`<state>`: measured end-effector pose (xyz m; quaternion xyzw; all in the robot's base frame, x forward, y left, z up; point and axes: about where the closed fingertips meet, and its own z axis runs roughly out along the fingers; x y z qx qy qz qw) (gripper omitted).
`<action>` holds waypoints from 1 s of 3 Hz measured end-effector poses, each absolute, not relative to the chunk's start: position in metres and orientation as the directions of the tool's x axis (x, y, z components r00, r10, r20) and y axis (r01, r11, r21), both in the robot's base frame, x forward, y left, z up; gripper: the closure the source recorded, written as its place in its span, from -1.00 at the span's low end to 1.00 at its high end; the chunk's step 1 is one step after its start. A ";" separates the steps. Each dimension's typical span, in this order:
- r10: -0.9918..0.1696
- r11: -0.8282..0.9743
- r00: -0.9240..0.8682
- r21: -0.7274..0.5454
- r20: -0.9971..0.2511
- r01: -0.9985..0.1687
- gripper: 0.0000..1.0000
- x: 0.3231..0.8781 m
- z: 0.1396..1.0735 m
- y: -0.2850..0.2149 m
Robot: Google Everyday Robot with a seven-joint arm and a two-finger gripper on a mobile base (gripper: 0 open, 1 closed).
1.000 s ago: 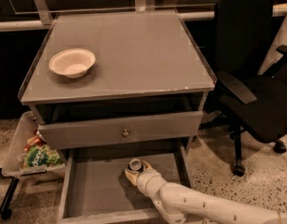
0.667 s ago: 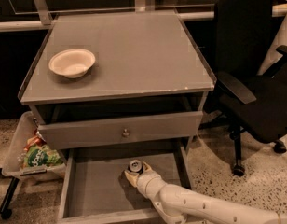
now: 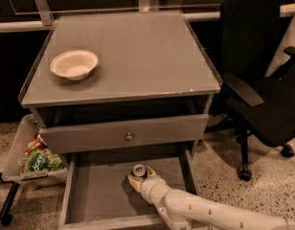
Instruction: Place pepsi can into middle drawer
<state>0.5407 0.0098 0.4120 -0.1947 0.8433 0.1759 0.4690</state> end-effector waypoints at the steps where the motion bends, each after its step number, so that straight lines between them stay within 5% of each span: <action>1: -0.163 0.862 -0.484 0.114 -0.860 -0.493 -0.30 0.541 0.412 0.010; 2: -0.163 0.862 -0.484 0.114 -0.860 -0.493 -0.77 0.541 0.412 0.010; 3: -0.163 0.862 -0.484 0.114 -0.860 -0.493 -1.00 0.541 0.412 0.010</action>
Offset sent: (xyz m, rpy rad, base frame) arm 0.0000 0.0000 0.0000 0.0000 0.0000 0.0000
